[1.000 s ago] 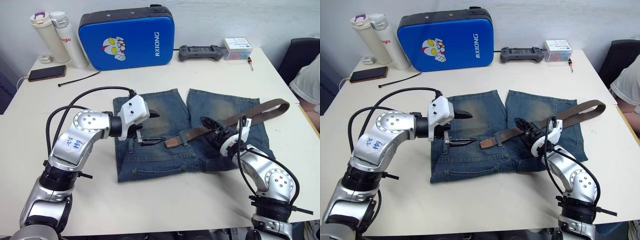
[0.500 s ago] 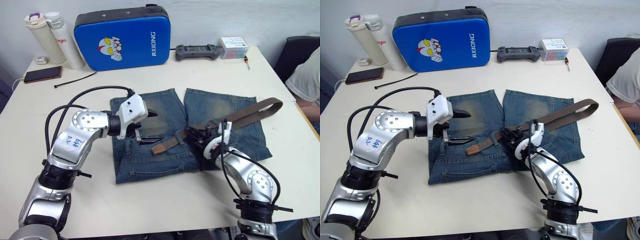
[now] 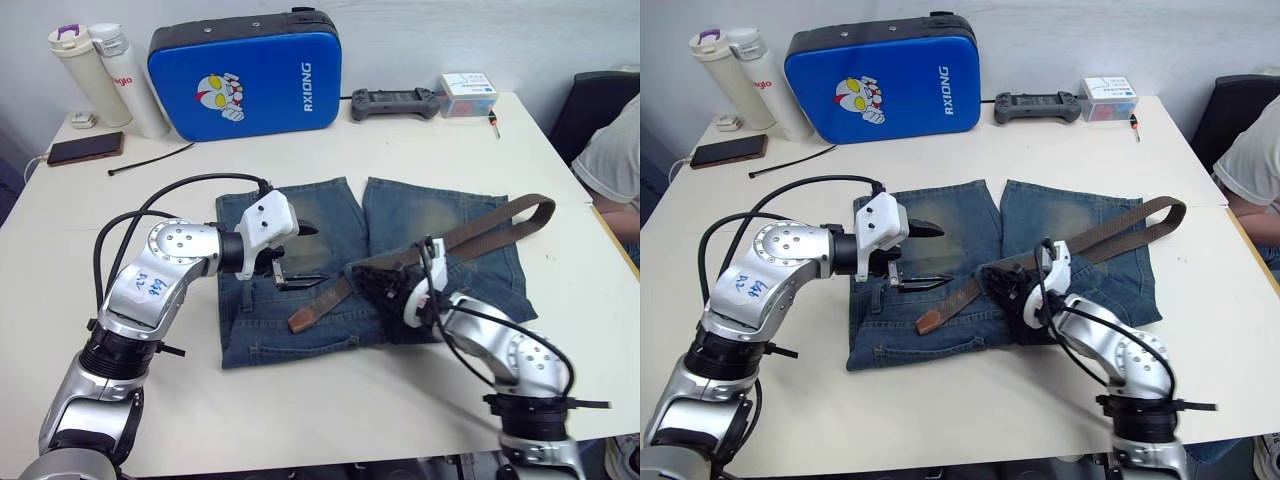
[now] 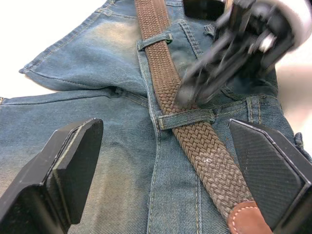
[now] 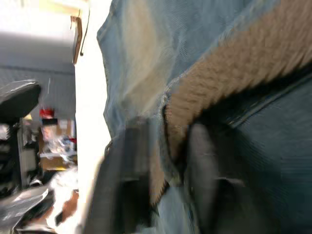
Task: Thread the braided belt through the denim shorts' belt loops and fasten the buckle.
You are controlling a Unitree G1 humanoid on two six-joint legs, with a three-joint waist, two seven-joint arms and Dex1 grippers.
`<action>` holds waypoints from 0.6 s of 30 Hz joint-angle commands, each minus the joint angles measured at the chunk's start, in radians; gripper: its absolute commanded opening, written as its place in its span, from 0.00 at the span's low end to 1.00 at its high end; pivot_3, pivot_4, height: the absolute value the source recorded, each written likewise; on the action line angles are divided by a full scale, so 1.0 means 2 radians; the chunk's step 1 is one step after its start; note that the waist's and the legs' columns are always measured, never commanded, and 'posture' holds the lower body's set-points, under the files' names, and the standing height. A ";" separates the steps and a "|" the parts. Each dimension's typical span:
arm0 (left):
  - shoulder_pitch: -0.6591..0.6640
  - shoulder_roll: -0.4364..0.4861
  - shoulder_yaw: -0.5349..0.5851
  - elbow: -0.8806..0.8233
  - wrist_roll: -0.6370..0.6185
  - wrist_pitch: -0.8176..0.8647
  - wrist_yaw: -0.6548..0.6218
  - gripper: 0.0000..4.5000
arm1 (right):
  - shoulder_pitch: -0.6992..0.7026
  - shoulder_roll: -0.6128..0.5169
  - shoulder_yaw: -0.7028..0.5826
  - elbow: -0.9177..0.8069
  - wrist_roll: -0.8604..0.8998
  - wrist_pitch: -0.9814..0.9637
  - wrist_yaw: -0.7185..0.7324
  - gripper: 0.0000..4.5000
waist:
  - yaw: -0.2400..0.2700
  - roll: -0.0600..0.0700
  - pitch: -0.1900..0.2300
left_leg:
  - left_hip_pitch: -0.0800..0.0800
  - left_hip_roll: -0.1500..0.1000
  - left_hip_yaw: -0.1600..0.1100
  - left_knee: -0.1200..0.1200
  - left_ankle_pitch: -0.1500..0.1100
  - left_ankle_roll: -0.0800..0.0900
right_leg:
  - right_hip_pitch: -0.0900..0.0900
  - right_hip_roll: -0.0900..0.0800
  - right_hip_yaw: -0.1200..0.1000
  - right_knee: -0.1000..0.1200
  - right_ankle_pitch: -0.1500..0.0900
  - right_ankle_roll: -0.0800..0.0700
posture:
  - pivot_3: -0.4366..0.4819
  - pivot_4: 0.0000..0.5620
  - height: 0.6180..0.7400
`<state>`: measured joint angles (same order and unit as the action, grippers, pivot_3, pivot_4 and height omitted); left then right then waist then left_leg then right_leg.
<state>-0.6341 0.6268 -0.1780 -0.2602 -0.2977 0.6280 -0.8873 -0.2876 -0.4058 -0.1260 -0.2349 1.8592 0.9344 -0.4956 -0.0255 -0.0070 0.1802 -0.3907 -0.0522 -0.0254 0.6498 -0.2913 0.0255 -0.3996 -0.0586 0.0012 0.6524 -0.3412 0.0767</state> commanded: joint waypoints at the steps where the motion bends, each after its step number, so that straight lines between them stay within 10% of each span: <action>1: -0.005 -0.002 0.001 -0.003 0.003 -0.015 -0.003 1.00 | 0.005 -0.064 -0.021 -0.034 0.049 0.021 0.034 0.66 | 0.001 0.000 0.000 | 0.000 0.000 0.000 0.000 0.000 0.000 | 0.000 0.000 0.000 0.000 0.000 0.000 | 0.48 0.27 1.00; 4: -0.004 -0.001 0.001 0.000 0.004 -0.020 -0.007 1.00 | 0.001 -0.122 -0.025 -0.044 0.045 0.036 0.069 0.98 | 0.001 0.000 0.000 | 0.000 0.000 0.000 0.000 0.000 0.001 | 0.001 0.000 0.000 0.000 0.000 0.000 | 0.48 0.27 1.00; 12: 0.039 0.051 -0.061 -0.005 0.077 -0.102 -0.049 1.00 | -0.010 -0.365 0.092 -0.206 -0.387 -0.015 0.465 0.98 | 0.001 0.000 0.000 | 0.000 0.001 0.001 0.000 -0.002 0.003 | 0.001 0.001 0.000 -0.004 0.000 0.000 | 0.48 0.27 1.00; 18: 0.067 0.050 -0.084 -0.027 0.110 -0.121 -0.044 1.00 | 0.006 -0.337 0.131 -0.173 -0.487 -0.036 0.498 0.98 | 0.012 -0.001 0.001 | 0.000 0.001 0.001 0.001 -0.001 0.002 | 0.001 0.001 0.001 -0.004 0.000 0.000 | 0.48 0.27 1.00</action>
<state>-0.5069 0.7222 -0.3347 -0.2683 -0.1052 0.4036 -0.9785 -0.2704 -1.1041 0.1188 -0.6060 0.9477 0.8729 0.5051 -0.0015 -0.0080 0.1815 -0.3907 -0.0506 -0.0237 0.6522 -0.2931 0.0284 -0.3976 -0.0576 0.0023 0.6442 -0.3407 0.0777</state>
